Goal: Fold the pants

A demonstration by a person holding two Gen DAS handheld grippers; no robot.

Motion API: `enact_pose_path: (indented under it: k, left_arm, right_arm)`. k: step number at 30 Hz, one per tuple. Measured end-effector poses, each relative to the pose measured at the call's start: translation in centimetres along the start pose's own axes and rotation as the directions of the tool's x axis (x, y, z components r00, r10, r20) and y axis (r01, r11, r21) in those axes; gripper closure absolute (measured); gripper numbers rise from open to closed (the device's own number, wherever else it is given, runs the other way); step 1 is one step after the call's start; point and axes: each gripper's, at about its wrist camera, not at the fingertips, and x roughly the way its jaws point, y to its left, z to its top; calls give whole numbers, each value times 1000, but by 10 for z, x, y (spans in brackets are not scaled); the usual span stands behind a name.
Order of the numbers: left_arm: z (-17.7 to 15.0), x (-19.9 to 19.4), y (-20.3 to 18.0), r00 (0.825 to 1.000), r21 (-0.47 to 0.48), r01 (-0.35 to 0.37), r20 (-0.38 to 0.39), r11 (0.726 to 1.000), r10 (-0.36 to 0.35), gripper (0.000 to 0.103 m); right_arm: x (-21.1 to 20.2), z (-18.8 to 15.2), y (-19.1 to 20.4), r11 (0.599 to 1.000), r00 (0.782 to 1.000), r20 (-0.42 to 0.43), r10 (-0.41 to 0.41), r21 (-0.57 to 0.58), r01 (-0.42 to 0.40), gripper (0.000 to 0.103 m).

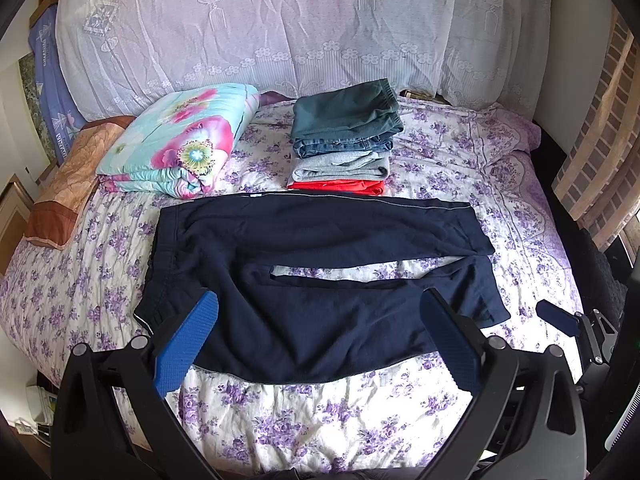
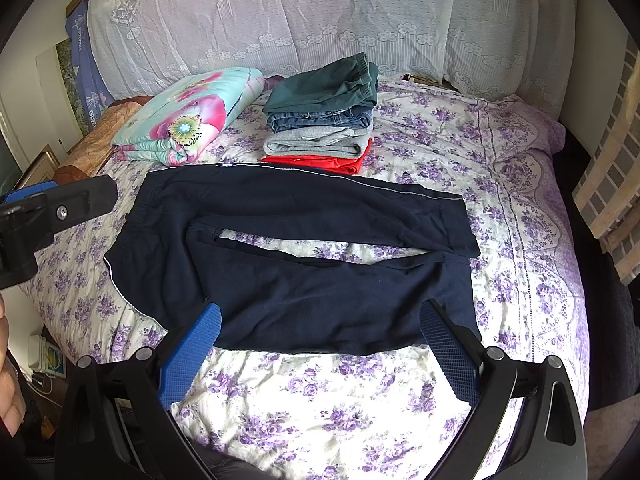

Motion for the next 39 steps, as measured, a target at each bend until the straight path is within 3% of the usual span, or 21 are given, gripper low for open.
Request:
enact_pose_path:
  k: [35,39]
  left_arm:
    - [-5,7,6,1000,-5,0,-9,1000,0,5]
    - [-11,24,24,998,-42,19,-65,999,-22,5]
  right_arm:
    - [1,1,0,1000,1000,-6,5,-3,-5,3]
    - [15,-1,0,999,999,-30,32,5,-31,3]
